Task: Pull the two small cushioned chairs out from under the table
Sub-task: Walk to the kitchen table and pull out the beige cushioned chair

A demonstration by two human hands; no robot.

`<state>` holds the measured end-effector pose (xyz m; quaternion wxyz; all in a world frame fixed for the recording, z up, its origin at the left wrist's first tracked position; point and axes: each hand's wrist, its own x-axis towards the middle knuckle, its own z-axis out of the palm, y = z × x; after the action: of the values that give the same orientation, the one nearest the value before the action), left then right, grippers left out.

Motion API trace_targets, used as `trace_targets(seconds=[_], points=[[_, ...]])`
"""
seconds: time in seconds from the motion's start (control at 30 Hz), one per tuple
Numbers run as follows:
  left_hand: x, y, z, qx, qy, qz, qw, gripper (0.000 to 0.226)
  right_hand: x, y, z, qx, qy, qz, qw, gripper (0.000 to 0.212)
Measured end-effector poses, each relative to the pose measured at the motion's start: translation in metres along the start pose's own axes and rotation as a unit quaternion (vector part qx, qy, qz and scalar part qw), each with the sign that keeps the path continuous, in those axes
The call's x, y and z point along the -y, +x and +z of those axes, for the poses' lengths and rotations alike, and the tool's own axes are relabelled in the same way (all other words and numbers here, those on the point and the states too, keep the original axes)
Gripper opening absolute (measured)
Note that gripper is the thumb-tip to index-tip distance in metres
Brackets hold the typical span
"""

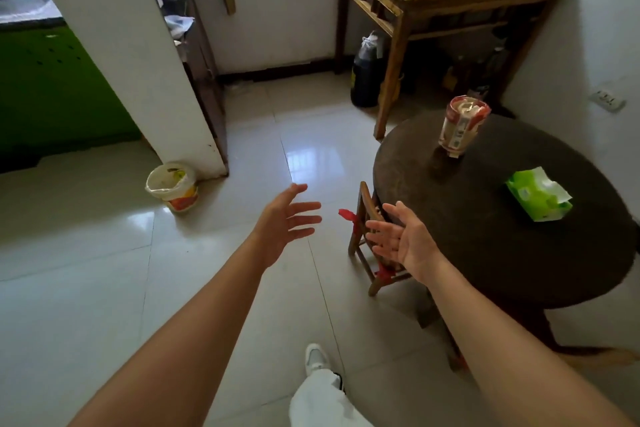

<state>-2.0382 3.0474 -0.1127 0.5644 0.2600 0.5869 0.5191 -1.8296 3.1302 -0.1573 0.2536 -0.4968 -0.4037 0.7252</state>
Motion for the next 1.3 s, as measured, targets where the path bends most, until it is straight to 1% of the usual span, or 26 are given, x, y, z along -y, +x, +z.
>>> trace_targets(seconds=[0.17, 0.3, 0.37, 0.5, 0.53, 0.6, 0.67, 0.73, 0.87, 0.93, 1.03, 1.1, 1.2, 1.3], points=[[-0.029, 0.09, -0.014, 0.017, 0.035, -0.033, 0.999, 0.046, 0.03, 0.073, 0.014, -0.037, -0.001, 0.018, 0.999, 0.042], [-0.034, 0.147, -0.019, 0.027, 0.046, -0.066, 0.996, 0.046, 0.04, 0.112, 0.011, -0.085, -0.002, 0.044, 0.995, 0.03], [-0.028, 0.178, -0.017, 0.04, 0.062, -0.087, 0.993, 0.047, 0.035, 0.132, 0.004, -0.12, -0.006, 0.055, 0.991, 0.029], [0.0, 0.231, -0.008, 0.065, 0.097, -0.12, 0.986, 0.05, 0.012, 0.166, -0.012, -0.183, -0.071, 0.056, 0.979, 0.025], [0.008, 0.245, -0.004, 0.077, 0.111, -0.128, 0.983, 0.05, 0.004, 0.177, -0.017, -0.201, -0.09, 0.057, 0.974, 0.026], [0.03, 0.272, 0.006, 0.097, 0.134, -0.145, 0.976, 0.049, -0.013, 0.198, -0.029, -0.224, -0.146, 0.06, 0.962, 0.035], [0.055, 0.3, 0.019, 0.112, 0.149, -0.164, 0.969, 0.048, -0.033, 0.221, -0.04, -0.23, -0.218, 0.069, 0.946, 0.043], [0.081, 0.326, 0.033, 0.114, 0.154, -0.183, 0.964, 0.048, -0.052, 0.243, -0.05, -0.233, -0.269, 0.079, 0.931, 0.047], [0.131, 0.372, 0.063, 0.081, 0.161, -0.195, 0.964, 0.053, -0.086, 0.284, -0.063, -0.222, -0.356, 0.119, 0.9, 0.05], [0.15, 0.39, 0.075, 0.065, 0.16, -0.198, 0.965, 0.058, -0.096, 0.299, -0.066, -0.229, -0.432, 0.122, 0.863, 0.046], [0.176, 0.412, 0.087, 0.044, 0.132, -0.23, 0.963, 0.063, -0.106, 0.316, -0.063, -0.247, -0.528, 0.109, 0.805, 0.039], [0.191, 0.422, 0.093, 0.035, 0.116, -0.25, 0.961, 0.067, -0.114, 0.322, -0.058, -0.228, -0.57, 0.107, 0.782, 0.049], [0.21, 0.43, 0.105, 0.019, 0.15, -0.251, 0.956, 0.068, -0.127, 0.322, -0.054, -0.231, -0.607, 0.094, 0.754, 0.066], [0.226, 0.437, 0.112, -0.011, 0.19, -0.236, 0.953, 0.063, -0.137, 0.323, -0.056, -0.252, -0.634, 0.064, 0.728, 0.071]])
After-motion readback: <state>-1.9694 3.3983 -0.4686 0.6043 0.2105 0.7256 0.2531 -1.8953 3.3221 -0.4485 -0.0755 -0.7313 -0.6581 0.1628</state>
